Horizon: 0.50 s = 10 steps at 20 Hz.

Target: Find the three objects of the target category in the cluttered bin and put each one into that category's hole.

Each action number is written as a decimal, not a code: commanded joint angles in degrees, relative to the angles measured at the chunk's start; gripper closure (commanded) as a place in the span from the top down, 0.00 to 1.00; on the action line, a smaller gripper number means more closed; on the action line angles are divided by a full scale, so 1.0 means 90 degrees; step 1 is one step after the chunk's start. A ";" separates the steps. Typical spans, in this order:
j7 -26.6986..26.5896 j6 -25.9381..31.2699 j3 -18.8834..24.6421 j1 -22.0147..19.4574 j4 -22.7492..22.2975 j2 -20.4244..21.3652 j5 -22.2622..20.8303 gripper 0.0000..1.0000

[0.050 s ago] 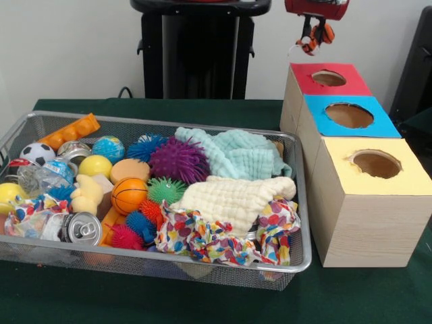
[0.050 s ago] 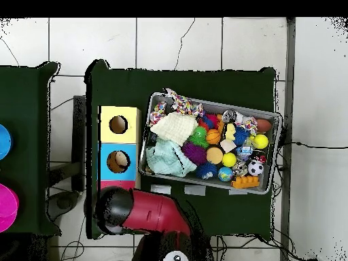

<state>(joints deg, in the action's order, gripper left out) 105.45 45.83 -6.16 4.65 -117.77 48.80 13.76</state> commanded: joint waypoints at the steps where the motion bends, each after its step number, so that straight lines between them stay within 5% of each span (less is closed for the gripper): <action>1: 0.1894 -0.0615 0.0339 0.0267 -0.0684 -0.0195 0.0822 0.00; 10: 0.1787 -0.1157 0.0145 0.0792 -0.0263 -0.0274 0.0843 0.00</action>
<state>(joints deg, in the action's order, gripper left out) 105.45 40.97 -6.13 10.23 -120.94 48.05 18.55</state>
